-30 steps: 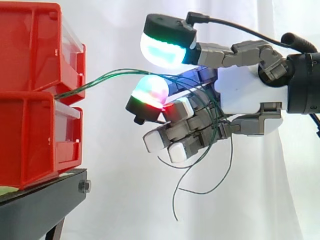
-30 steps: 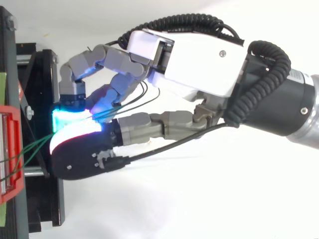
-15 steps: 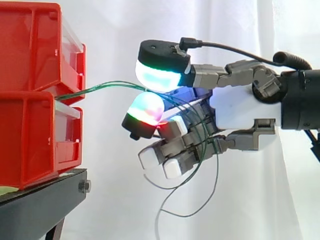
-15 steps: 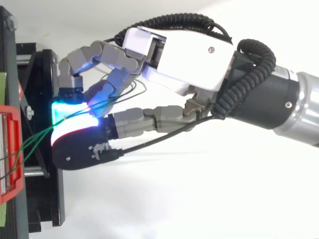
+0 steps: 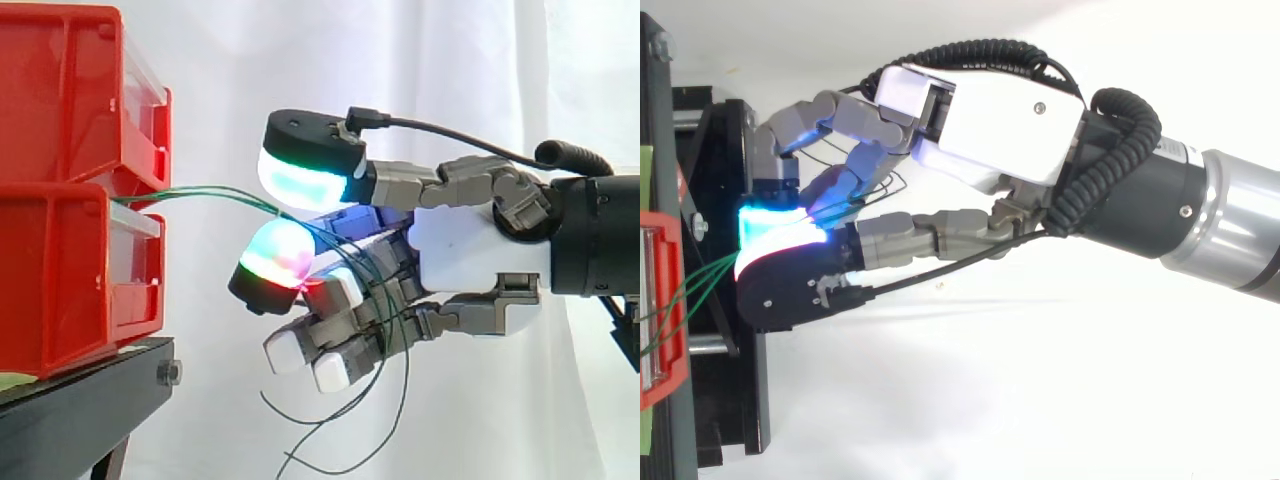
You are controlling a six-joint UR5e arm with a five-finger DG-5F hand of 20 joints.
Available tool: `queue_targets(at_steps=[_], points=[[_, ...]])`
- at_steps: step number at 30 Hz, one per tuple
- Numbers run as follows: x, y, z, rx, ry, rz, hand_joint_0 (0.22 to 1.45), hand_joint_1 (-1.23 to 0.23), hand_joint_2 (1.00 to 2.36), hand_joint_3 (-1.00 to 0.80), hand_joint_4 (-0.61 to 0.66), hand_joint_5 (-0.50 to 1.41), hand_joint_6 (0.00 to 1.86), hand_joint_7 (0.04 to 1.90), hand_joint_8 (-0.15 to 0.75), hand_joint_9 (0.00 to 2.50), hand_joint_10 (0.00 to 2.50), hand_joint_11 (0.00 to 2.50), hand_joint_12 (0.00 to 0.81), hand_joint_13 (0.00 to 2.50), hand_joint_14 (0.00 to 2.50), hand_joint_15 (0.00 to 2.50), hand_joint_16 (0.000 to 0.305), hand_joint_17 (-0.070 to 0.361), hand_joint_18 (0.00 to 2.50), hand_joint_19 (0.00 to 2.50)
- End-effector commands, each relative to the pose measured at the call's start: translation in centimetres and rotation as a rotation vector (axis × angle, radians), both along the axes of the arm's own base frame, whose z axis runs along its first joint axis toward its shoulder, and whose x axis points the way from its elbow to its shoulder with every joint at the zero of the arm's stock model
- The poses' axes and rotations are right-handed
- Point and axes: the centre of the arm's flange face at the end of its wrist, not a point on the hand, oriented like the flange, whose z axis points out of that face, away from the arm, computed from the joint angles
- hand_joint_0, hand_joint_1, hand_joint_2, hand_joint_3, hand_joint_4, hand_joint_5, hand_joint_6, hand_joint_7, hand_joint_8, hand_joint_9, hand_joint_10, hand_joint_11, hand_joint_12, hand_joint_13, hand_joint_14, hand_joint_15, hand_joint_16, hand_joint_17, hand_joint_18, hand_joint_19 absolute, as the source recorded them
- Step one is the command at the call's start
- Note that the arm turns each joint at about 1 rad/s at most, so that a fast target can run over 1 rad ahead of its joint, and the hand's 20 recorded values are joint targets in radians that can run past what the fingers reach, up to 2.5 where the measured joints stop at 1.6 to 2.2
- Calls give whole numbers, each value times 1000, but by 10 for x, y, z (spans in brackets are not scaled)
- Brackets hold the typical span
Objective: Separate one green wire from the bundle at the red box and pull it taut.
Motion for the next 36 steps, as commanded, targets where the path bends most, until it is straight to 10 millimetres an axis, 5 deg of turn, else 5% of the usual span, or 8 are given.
queue_targets(at_steps=[1,20,36], points=[[0,0,0,6,-2,-1,585,-572,1015,-317,227,-190,824,1055,369,1200,17,1192,377,1047,20,577,51,114,945,432],[-3,-23,-9,14,4,-28,571,-553,1012,-363,221,-191,778,1011,360,1275,10,1399,400,1313,22,1099,51,114,995,486],[5,-16,18,17,-12,-18,601,-615,1015,-308,214,-205,836,1025,336,1311,178,1694,382,1368,18,1313,50,113,1006,499]])
